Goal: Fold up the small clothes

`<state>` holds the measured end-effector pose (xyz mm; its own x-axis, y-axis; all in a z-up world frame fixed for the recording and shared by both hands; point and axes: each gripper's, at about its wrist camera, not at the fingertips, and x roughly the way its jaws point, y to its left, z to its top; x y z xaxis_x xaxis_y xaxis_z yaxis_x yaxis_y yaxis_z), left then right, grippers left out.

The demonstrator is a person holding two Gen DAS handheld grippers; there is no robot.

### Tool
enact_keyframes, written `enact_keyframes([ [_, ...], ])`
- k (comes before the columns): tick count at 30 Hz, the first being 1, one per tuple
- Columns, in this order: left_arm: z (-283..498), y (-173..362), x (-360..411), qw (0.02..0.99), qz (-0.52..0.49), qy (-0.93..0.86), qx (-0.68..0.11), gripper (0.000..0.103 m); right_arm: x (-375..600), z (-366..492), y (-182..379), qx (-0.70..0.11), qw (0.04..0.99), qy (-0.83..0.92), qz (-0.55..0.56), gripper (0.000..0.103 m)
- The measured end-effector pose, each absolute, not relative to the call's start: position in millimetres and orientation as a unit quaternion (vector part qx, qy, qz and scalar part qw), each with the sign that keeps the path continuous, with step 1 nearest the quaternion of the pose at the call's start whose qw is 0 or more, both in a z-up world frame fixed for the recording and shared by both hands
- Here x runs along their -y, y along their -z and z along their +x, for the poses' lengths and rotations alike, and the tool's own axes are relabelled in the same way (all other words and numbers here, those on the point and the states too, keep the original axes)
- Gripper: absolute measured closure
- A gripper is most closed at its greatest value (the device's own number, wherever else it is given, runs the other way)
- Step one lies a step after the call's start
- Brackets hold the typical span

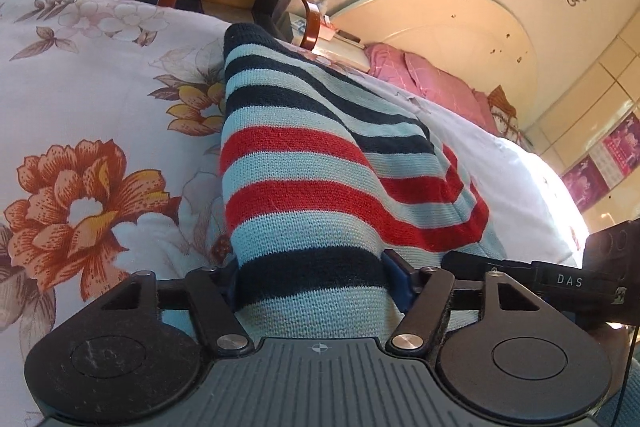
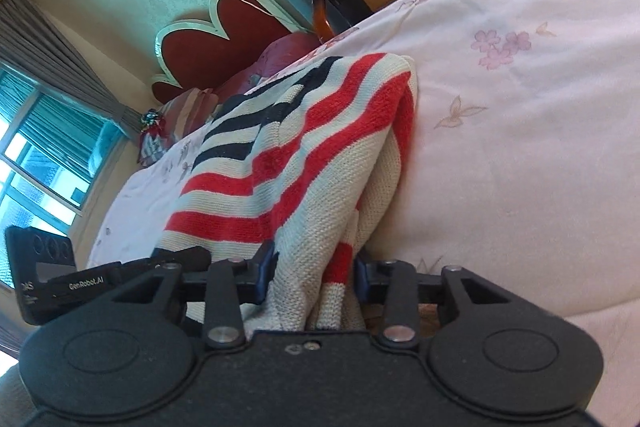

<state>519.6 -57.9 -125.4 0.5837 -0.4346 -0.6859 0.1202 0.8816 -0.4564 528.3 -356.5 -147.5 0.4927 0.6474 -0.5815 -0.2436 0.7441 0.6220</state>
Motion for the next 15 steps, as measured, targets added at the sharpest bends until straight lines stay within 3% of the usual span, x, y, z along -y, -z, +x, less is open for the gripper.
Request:
enact_keyframes([
  [6, 508, 110, 59, 0.885, -0.152, 0.178, -0.403, 0.051, 353, 519, 135, -0.414, 0.841, -0.259, 0.235, 0.069],
  [15, 484, 82, 45, 0.887, -0.154, 0.223, -0.373, 0.052, 327, 492, 93, -0.383, 0.869, -0.258, 0.179, 0.07],
])
